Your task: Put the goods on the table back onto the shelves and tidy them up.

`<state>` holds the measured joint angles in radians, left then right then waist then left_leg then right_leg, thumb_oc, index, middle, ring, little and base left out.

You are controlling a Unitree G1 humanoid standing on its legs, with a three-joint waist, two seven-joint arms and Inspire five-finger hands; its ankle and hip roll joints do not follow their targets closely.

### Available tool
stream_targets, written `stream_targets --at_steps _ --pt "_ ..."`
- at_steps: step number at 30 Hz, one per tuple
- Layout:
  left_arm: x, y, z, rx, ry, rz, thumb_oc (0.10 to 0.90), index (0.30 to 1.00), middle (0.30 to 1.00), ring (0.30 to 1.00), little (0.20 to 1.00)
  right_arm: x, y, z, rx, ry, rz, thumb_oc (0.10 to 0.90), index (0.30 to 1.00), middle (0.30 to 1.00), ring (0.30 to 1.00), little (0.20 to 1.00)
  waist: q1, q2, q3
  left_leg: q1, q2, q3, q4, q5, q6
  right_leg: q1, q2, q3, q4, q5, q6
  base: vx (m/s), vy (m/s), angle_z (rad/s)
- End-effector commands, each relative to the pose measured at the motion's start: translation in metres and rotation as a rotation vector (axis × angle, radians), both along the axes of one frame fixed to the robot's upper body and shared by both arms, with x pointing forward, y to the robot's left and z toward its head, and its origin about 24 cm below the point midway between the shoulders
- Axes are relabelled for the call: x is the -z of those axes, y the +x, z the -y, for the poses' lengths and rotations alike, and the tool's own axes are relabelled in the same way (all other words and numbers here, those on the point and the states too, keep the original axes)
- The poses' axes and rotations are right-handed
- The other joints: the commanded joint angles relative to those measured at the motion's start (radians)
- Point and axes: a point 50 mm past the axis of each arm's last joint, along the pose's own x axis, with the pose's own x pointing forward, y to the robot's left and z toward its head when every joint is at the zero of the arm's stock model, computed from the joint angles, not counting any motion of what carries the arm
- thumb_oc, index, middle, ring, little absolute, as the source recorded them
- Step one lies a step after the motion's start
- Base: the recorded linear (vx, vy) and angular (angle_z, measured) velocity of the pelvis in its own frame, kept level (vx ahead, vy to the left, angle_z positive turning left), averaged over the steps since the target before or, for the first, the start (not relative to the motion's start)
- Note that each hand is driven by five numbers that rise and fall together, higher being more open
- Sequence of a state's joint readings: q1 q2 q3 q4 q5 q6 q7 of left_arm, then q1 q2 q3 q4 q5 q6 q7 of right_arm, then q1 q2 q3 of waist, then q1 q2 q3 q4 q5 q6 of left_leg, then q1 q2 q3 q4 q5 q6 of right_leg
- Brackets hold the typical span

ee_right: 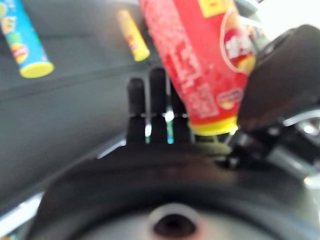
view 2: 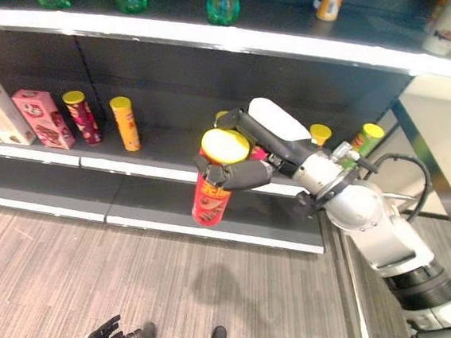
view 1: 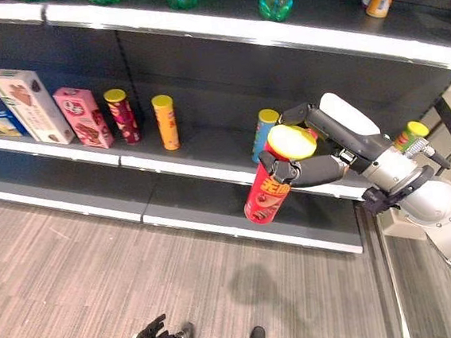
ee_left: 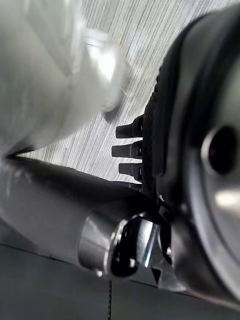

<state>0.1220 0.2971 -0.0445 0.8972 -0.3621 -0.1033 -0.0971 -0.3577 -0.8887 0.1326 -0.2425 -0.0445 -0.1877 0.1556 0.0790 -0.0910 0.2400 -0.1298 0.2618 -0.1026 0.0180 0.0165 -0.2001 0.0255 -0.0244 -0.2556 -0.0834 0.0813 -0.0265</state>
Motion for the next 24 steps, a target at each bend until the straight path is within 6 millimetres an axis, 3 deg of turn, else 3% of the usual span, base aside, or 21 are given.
stream_targets --at_steps 1,2,3,4,7,9,11,12,14,15,16,18,19,20,24 --pt "-0.009 -0.001 -0.013 0.047 0.072 0.042 0.8 0.9 0.9 0.9 0.9 -0.048 -0.013 -0.001 -0.016 0.067 0.267 0.4 0.3 0.3 0.3 0.3 -0.003 0.046 -0.109 0.057 -0.035 0.072 -0.101 0.112 0.044 0.067 -0.167 0.033 0.014 -0.038 0.187 0.16 0.396 -0.41" --pt "-0.009 -0.001 -0.013 0.049 0.073 0.041 0.8 0.9 0.9 0.9 0.9 -0.048 -0.013 0.0 -0.014 0.067 0.267 0.4 0.3 0.3 0.3 0.3 -0.001 0.044 -0.109 0.057 -0.037 0.073 -0.101 0.111 0.045 0.067 -0.169 0.034 0.013 -0.038 0.188 0.19 0.44 -0.49" --pt "-0.009 0.0 -0.014 0.069 0.084 0.033 0.8 0.9 0.9 0.9 0.9 -0.043 -0.013 0.003 0.015 0.054 0.259 0.4 0.3 0.3 0.3 0.3 -0.008 0.045 -0.118 0.071 -0.078 0.085 -0.087 0.086 0.065 0.065 -0.224 0.038 0.042 -0.02 0.204 0.12 0.282 -0.49" --pt "-0.009 0.0 -0.014 0.07 0.085 0.032 0.8 0.9 0.9 0.9 0.9 -0.043 -0.014 0.003 0.017 0.055 0.259 0.4 0.3 0.3 0.3 0.3 -0.006 0.041 -0.118 0.071 -0.083 0.088 -0.085 0.085 0.068 0.064 -0.23 0.04 0.044 -0.022 0.206 0.2 0.47 -0.41" --pt "-0.012 -0.001 -0.026 0.097 0.135 0.012 0.8 0.9 0.9 0.9 0.9 -0.042 -0.011 -0.004 0.002 0.061 0.264 0.4 0.3 0.3 0.3 0.3 -0.008 0.043 -0.105 0.1 -0.171 0.13 -0.046 0.022 0.147 0.0 -0.319 0.057 0.209 0.036 0.201 0.15 0.512 -0.16" --pt "-0.011 -0.007 -0.03 0.083 0.138 -0.001 0.8 0.9 0.9 0.9 0.9 -0.042 -0.009 -0.008 -0.006 0.061 0.269 0.4 0.3 0.3 0.3 0.3 0.0 0.054 -0.097 0.138 -0.21 0.162 -0.063 0.008 0.182 -0.028 -0.381 0.001 0.28 0.11 0.196 0.08 0.433 -0.12" --pt "-0.011 -0.01 -0.031 0.077 0.131 -0.006 0.8 0.9 0.9 0.9 0.9 -0.043 -0.007 -0.01 -0.007 0.048 0.272 0.4 0.3 0.3 0.3 0.3 0.004 0.063 -0.093 0.171 -0.237 0.176 -0.082 -0.001 0.201 -0.034 -0.427 -0.067 0.334 0.14 0.191 0.11 0.391 -0.12" --pt "-0.011 -0.011 -0.032 0.076 0.135 -0.013 0.8 0.9 0.9 0.9 0.9 -0.042 -0.005 -0.01 0.0 0.037 0.264 0.4 0.3 0.3 0.3 0.3 -0.003 0.064 -0.087 0.192 -0.242 0.179 -0.09 -0.009 0.205 -0.036 -0.42 -0.073 0.372 0.122 0.19 0.13 0.281 -0.08" --pt "-0.009 -0.013 -0.032 0.081 0.135 -0.027 0.8 0.9 0.9 0.9 0.9 -0.035 -0.003 -0.006 0.012 0.025 0.226 0.4 0.3 0.3 0.3 0.3 -0.027 0.065 -0.082 0.213 -0.248 0.165 -0.093 -0.015 0.211 -0.08 -0.308 -0.005 0.404 0.044 0.171 0.12 0.173 0.08" --pt "-0.009 -0.013 -0.032 0.081 0.134 -0.027 0.8 0.9 0.9 0.9 0.9 -0.035 -0.003 -0.006 0.012 0.025 0.226 0.4 0.3 0.3 0.3 0.3 -0.025 0.065 -0.083 0.211 -0.247 0.166 -0.094 -0.013 0.211 -0.083 -0.306 -0.004 0.403 0.046 0.169 0.1 0.095 0.29" --pt "-0.009 -0.013 -0.032 0.072 0.131 -0.024 0.8 0.9 0.9 0.9 0.9 -0.035 -0.003 -0.006 0.009 0.02 0.223 0.4 0.3 0.3 0.3 0.3 -0.025 0.066 -0.082 0.217 -0.251 0.163 -0.095 -0.013 0.211 -0.097 -0.265 0.002 0.384 0.012 0.162 0.08 0.069 0.35" --pt "-0.008 -0.017 -0.03 0.052 0.117 -0.022 0.8 0.9 0.9 0.9 0.9 -0.035 -0.001 -0.011 -0.003 0.013 0.227 0.4 0.3 0.3 0.3 0.3 -0.007 0.051 -0.081 0.224 -0.264 0.175 -0.1 -0.022 0.207 -0.095 -0.229 -0.083 0.257 0.01 0.159 0.16 0.041 0.14" --pt "-0.008 -0.015 -0.027 0.057 0.11 -0.016 0.8 0.9 0.9 0.9 0.9 -0.031 0.001 -0.012 0.011 -0.016 0.227 0.4 0.3 0.3 0.3 0.3 -0.018 0.036 -0.069 0.234 -0.269 0.164 -0.096 -0.03 0.205 -0.109 -0.176 -0.028 0.164 0.036 0.168 0.18 -0.044 -0.14" --pt "-0.007 -0.014 -0.025 0.067 0.11 -0.016 0.8 0.9 0.9 0.9 0.9 -0.028 0.001 -0.013 0.013 -0.034 0.224 0.4 0.3 0.3 0.3 0.3 -0.021 0.031 -0.066 0.237 -0.27 0.149 -0.091 -0.04 0.206 -0.105 -0.159 0.024 0.15 0.034 0.17 0.16 -0.068 -0.11" --pt "-0.004 -0.018 -0.018 0.055 0.09 -0.017 0.8 0.9 0.9 0.9 0.9 -0.021 0.005 -0.016 0.034 -0.052 0.223 0.4 0.3 0.3 0.3 0.3 -0.002 0.018 -0.082 0.232 -0.272 0.151 -0.098 -0.038 0.208 -0.069 -0.15 0.031 0.083 0.051 0.179 0.09 -0.043 0.23"
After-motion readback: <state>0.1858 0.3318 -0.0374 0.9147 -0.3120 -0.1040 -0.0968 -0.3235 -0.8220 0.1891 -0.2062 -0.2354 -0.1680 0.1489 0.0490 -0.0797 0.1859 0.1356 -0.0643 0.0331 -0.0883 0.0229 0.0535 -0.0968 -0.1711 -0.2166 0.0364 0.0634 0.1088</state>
